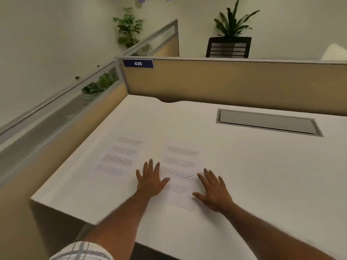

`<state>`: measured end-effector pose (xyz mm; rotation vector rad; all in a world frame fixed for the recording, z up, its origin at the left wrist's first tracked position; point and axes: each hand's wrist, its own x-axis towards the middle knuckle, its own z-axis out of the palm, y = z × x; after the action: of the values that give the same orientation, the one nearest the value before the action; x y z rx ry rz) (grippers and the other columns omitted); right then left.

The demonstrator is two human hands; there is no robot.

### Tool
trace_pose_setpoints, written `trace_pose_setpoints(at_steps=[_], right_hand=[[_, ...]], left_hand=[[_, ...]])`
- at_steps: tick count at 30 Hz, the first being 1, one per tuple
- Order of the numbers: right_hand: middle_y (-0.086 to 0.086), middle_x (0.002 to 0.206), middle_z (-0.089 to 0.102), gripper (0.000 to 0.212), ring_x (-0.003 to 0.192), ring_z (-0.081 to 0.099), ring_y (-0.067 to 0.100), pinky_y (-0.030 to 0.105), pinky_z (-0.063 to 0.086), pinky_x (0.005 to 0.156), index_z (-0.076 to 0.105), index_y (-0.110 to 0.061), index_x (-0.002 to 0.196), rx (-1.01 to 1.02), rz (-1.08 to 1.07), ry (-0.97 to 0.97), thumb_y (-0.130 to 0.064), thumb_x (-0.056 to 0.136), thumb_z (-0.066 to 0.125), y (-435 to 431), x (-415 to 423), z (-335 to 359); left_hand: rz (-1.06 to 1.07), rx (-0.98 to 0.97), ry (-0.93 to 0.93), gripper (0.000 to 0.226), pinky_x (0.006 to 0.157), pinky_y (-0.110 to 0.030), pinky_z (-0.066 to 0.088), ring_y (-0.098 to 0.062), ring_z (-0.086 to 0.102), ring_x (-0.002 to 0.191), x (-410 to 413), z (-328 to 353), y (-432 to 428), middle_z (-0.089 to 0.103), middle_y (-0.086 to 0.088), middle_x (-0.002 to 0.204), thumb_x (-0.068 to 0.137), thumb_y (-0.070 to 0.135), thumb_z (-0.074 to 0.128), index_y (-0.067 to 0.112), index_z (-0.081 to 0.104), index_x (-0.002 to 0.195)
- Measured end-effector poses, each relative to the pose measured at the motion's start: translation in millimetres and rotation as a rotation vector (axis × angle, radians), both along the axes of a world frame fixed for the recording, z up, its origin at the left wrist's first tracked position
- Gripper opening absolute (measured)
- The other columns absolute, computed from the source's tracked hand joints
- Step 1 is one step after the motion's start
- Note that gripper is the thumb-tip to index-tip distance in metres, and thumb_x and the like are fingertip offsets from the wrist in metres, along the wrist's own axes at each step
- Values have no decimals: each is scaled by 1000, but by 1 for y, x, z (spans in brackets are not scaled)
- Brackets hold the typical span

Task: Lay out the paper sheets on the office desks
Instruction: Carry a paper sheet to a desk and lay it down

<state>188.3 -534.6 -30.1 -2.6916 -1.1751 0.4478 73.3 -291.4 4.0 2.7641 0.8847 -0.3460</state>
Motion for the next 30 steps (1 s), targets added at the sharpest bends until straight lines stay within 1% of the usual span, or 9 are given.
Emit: trace_pose_setpoints(at_steps=[6, 9, 11, 12, 16, 19, 24, 26, 30], right_hand=[[3, 166, -7, 84, 153, -6, 21, 46, 1, 123, 8, -26, 157, 16, -136, -8, -72, 91, 32, 28, -14, -6], [2, 166, -7, 87, 153, -6, 21, 45, 0, 123, 9, -27, 157, -3, -160, 14, -75, 88, 31, 35, -18, -11], [2, 166, -9, 89, 153, -7, 21, 45, 0, 123, 9, -26, 157, -14, -170, 12, -77, 87, 29, 36, -19, -13], [2, 166, -9, 89, 153, -7, 21, 44, 0, 123, 9, -26, 157, -21, -172, 7, -77, 86, 29, 36, -19, -14], [2, 165, -11, 89, 153, -9, 20, 44, -1, 123, 7, -26, 157, -52, -178, 6, -77, 87, 30, 38, -21, -14], [2, 165, -12, 89, 153, -9, 20, 44, 0, 123, 6, -27, 157, -68, -184, 11, -77, 87, 30, 39, -19, -11], [0, 165, -12, 89, 152, -10, 18, 43, -1, 123, 7, -28, 157, -58, -201, 27, -76, 87, 33, 40, -22, -9], [0, 166, -11, 89, 152, -10, 19, 43, -1, 123, 8, -28, 157, -56, -200, 31, -76, 86, 34, 40, -21, -7], [0, 166, -9, 89, 153, -8, 18, 43, 0, 123, 10, -28, 157, -52, -190, 40, -75, 86, 36, 38, -20, -6]], left_hand=[[35, -73, -32, 90, 119, -57, 0, -27, -4, 152, 20, -8, 39, -6, -10, 165, 89, 72, 38, 18, 10, 156], [121, -102, -58, 88, 115, -52, 18, -30, 16, 146, 26, -10, 45, 15, -13, 159, 85, 71, 50, 15, 29, 149], [174, -113, -76, 83, 107, -48, 32, -31, 32, 134, 28, -11, 48, 31, -12, 145, 81, 71, 55, 14, 43, 139], [198, -127, -85, 81, 104, -47, 35, -30, 36, 129, 30, -11, 50, 35, -11, 140, 80, 71, 57, 14, 46, 136], [311, -266, -82, 76, 103, -47, 37, -32, 38, 126, 39, -11, 57, 37, -12, 133, 80, 69, 59, 15, 53, 133], [316, -324, -80, 65, 104, -46, 38, -32, 40, 124, 46, -9, 58, 38, -12, 132, 81, 65, 62, 20, 60, 128], [291, -450, -163, 51, 105, -45, 42, -30, 50, 124, 51, -7, 58, 54, -9, 132, 80, 53, 70, 21, 64, 119], [317, -527, -217, 53, 105, -43, 44, -30, 54, 122, 55, -5, 57, 59, -9, 131, 79, 48, 74, 17, 61, 120], [405, -647, -288, 62, 103, -39, 46, -30, 57, 120, 58, -2, 57, 59, -13, 133, 78, 37, 79, 12, 52, 127]])
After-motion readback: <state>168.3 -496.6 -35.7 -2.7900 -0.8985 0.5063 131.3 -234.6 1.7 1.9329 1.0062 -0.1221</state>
